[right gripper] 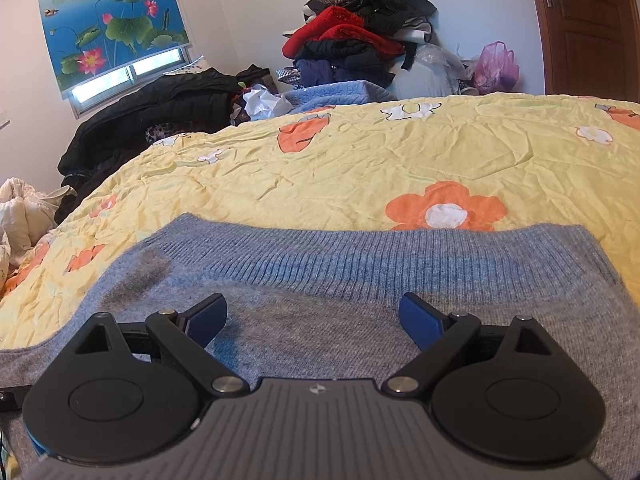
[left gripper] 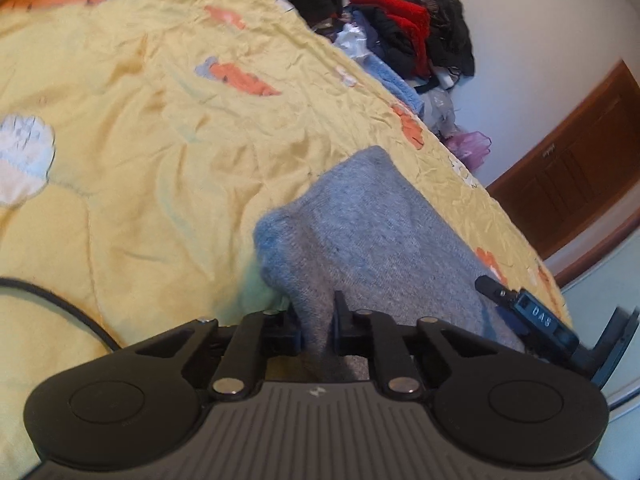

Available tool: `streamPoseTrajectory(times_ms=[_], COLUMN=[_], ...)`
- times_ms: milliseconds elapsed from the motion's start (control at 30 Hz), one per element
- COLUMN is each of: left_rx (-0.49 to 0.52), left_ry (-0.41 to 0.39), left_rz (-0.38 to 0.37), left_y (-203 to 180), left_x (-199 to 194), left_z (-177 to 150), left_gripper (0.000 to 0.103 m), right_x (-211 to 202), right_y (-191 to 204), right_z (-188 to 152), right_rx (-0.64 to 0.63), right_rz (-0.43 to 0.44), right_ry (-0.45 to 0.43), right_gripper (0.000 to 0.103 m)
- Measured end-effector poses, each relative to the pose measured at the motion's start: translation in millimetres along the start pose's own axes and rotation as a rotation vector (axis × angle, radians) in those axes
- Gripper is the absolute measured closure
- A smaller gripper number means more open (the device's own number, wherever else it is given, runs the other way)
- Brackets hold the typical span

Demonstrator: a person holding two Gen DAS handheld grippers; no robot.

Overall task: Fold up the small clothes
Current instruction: 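Grasp the end of the folded grey bundle with the left gripper, then lift the grey bundle with the left gripper while the right gripper grasps its other end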

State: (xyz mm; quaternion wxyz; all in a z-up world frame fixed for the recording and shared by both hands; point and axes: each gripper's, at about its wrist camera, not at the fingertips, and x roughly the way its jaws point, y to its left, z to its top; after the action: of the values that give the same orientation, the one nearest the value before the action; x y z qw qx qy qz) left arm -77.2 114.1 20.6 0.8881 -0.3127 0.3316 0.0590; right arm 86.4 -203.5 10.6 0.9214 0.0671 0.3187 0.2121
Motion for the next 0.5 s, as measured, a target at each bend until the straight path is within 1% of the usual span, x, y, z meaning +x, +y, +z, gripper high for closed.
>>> streamPoseTrajectory(times_ms=[33, 67, 133, 167, 233, 300, 333, 367, 433, 500], left_rx=[0.087, 0.201, 0.411, 0.484, 0.580, 0.634, 0.642, 0.633, 0.604, 0.565], left_ry=[-0.032, -0.072, -0.135, -0.145, -0.152, -0.149, -0.149, -0.151, -0.135, -0.115], left_rz=[0.025, 0.052, 0.075, 0.074, 0.068, 0.077, 0.075, 0.065, 0.048, 0.036], left_y=[-11.6, -26.2, -53.2, -62.5, -73.9, -77.4, -76.4, -74.8, -69.4, -64.0], left_x=[-3.7, -7.8, -14.0, -14.1, -10.4, -5.8, -5.7, -6.9, -4.9, -2.4], left_z=[-3.9, -10.5, -29.0, -37.8, -54.0, -65.7, -68.3, -66.9, -61.9, -56.7], left_gripper=[0.093, 0.094, 0.094, 0.094, 0.094, 0.094, 0.094, 0.094, 0.094, 0.094], right_x=[0.0, 0.0, 0.0, 0.0, 0.9, 0.3, -0.9, -2.6, -1.8, 9.0], right_y=[0.3, -0.1, -0.1, -0.1, -1.2, 0.2, 2.6, 6.5, 20.6, 46.1], right_z=[0.0, 0.0, 0.1, 0.2, 2.1, 8.5, 13.6, 19.0, 30.0, 40.6], right_rx=[0.000, -0.001, -0.001, 0.000, 0.001, 0.017, 0.032, 0.048, 0.068, 0.054], right_rz=[0.000, 0.000, -0.001, 0.000, 0.019, 0.012, 0.013, 0.035, 0.121, 0.209], right_ry=[0.000, 0.000, 0.001, 0.002, 0.015, 0.050, 0.070, 0.088, 0.128, 0.218], right_gripper=[0.010, 0.010, 0.009, 0.009, 0.006, 0.007, 0.006, 0.006, 0.006, 0.007])
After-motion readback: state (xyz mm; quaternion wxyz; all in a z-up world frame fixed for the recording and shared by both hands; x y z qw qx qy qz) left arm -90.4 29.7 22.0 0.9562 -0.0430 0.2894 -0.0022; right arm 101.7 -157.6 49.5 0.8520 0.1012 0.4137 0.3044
